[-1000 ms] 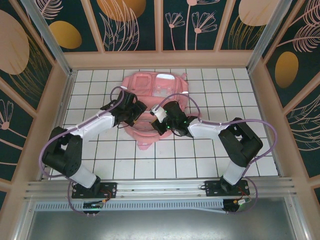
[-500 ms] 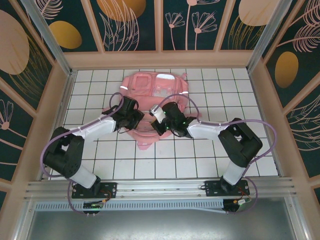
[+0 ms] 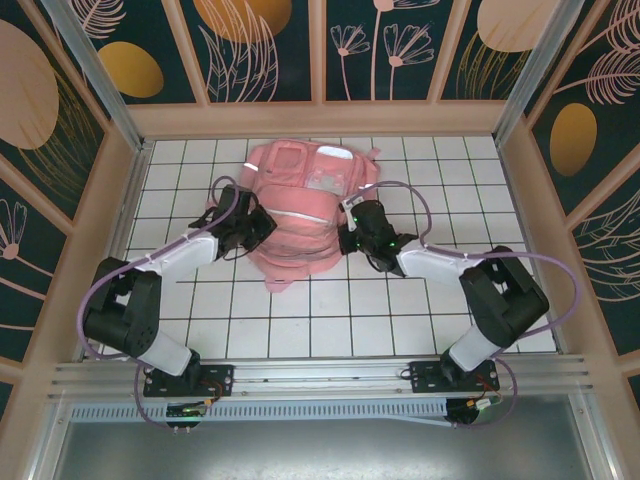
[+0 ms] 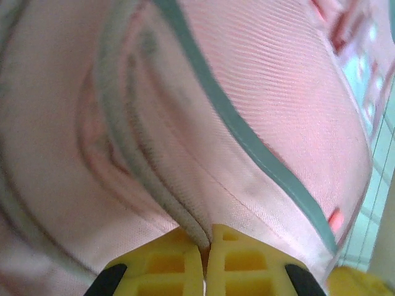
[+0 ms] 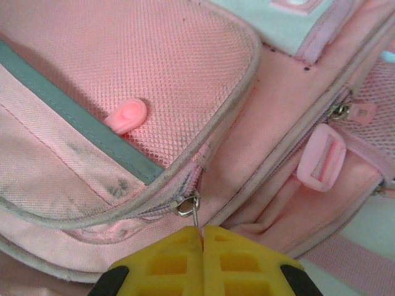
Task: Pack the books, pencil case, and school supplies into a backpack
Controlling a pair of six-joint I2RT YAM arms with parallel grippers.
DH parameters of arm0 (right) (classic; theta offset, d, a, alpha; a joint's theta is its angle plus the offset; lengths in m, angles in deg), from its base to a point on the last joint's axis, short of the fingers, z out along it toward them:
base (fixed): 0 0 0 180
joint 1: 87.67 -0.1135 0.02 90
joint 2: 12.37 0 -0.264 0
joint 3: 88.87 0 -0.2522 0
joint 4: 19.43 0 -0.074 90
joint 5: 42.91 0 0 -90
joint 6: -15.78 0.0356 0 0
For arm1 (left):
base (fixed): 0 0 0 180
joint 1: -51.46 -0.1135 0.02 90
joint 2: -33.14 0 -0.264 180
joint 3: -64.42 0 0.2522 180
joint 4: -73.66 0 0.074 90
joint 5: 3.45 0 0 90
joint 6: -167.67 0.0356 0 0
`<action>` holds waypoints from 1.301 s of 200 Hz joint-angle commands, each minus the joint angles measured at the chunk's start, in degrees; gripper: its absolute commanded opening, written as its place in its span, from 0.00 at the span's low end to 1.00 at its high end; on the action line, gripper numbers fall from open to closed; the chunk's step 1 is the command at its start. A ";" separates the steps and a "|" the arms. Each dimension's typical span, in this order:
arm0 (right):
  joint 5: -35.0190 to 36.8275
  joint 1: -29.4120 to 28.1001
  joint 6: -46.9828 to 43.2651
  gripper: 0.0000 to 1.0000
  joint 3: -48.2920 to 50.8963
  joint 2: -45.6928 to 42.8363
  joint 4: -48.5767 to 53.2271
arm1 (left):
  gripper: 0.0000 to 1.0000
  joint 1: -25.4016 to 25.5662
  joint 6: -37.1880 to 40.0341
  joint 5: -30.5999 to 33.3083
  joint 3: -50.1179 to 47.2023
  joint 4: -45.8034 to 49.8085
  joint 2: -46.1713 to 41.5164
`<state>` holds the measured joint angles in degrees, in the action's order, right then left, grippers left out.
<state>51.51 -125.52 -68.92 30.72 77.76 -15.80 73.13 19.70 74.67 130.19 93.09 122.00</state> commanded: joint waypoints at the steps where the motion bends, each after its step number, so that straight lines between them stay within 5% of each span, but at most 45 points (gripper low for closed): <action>1: 8.21 4.00 -0.61 0.00 1.93 -2.07 3.11 | 0.00 -3.04 20.75 0.98 5.56 7.65 3.18; 42: -0.56 3.92 -10.42 0.00 -0.46 -1.95 0.18 | 0.00 -6.73 37.84 -4.31 13.35 16.71 11.27; 60: 4.79 4.50 -12.18 0.00 -0.74 -0.42 -1.76 | 0.00 -7.39 42.60 -5.29 15.42 18.42 12.66; 121: 3.63 9.56 -4.43 0.08 0.33 -3.48 -4.26 | 0.00 -7.42 51.43 -10.27 18.99 21.41 11.21; 166: -1.17 19.46 5.05 0.07 3.94 -8.22 -7.22 | 0.00 -7.50 56.74 -18.01 17.07 17.10 7.00; 192: -3.20 22.58 5.89 0.25 3.29 -9.10 -7.73 | 0.00 -7.49 57.40 -22.53 17.58 16.30 6.59; 216: 3.53 23.09 7.33 0.39 4.15 -13.29 -8.84 | 0.20 -7.52 55.10 -25.97 18.37 13.50 3.68; 218: 4.53 23.15 7.59 0.45 4.36 -13.94 -9.03 | 0.24 -7.52 54.95 -25.77 18.25 12.94 3.09; 223: 6.26 23.32 7.87 0.93 4.99 -15.59 -9.47 | 0.35 -7.50 54.62 -24.69 17.82 11.49 1.31; 225: 6.71 23.34 7.84 0.98 5.30 -16.43 -9.69 | 0.39 -7.47 54.57 -23.98 17.61 10.88 0.61; 234: 6.13 23.97 6.09 0.99 6.99 -20.17 -11.79 | 0.62 -7.50 54.27 -20.18 16.20 7.45 -2.95; 240: 4.79 24.35 4.22 0.99 8.12 -23.37 -13.54 | 0.96 -7.48 54.37 -16.80 14.90 4.64 -5.66; 260: 7.13 24.66 -0.97 0.99 13.18 -32.00 -19.40 | 0.99 -7.51 54.43 -0.72 6.87 -6.42 -14.55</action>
<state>53.98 -101.50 -64.90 39.57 55.20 -25.48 65.50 73.38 58.91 143.34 103.06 118.55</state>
